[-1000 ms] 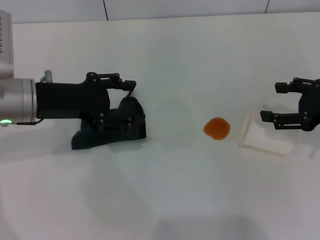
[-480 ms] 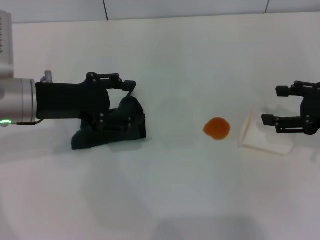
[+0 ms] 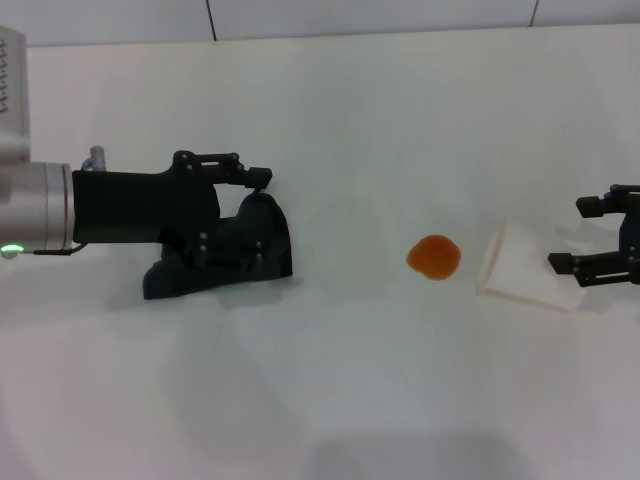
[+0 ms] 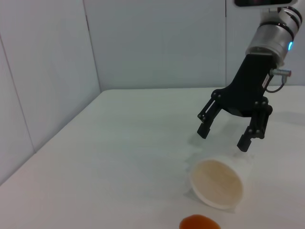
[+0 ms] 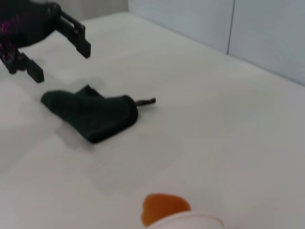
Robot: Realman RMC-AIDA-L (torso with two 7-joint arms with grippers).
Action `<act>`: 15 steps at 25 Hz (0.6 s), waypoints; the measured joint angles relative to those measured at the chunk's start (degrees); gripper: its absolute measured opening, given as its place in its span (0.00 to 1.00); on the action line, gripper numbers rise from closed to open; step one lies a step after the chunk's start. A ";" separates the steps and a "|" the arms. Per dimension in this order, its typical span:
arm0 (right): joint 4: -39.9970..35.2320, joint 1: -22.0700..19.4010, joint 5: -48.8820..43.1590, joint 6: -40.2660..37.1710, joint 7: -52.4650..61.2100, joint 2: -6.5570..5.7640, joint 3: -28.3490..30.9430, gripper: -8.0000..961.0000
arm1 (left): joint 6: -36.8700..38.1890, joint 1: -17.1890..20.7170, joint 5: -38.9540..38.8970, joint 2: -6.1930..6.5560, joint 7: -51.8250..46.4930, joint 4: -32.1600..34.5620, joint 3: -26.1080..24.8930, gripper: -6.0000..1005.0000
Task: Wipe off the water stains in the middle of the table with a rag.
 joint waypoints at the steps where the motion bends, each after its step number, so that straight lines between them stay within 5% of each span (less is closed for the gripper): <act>1: -0.93 0.11 -0.94 -0.33 0.90 0.00 -0.08 0.88 | 0.00 0.06 0.03 0.00 0.04 -0.02 -0.03 0.77; 15: -10.40 7.49 -16.58 -11.94 16.21 0.09 -1.53 0.88 | 0.16 1.05 0.04 -0.37 0.21 -0.07 0.30 0.77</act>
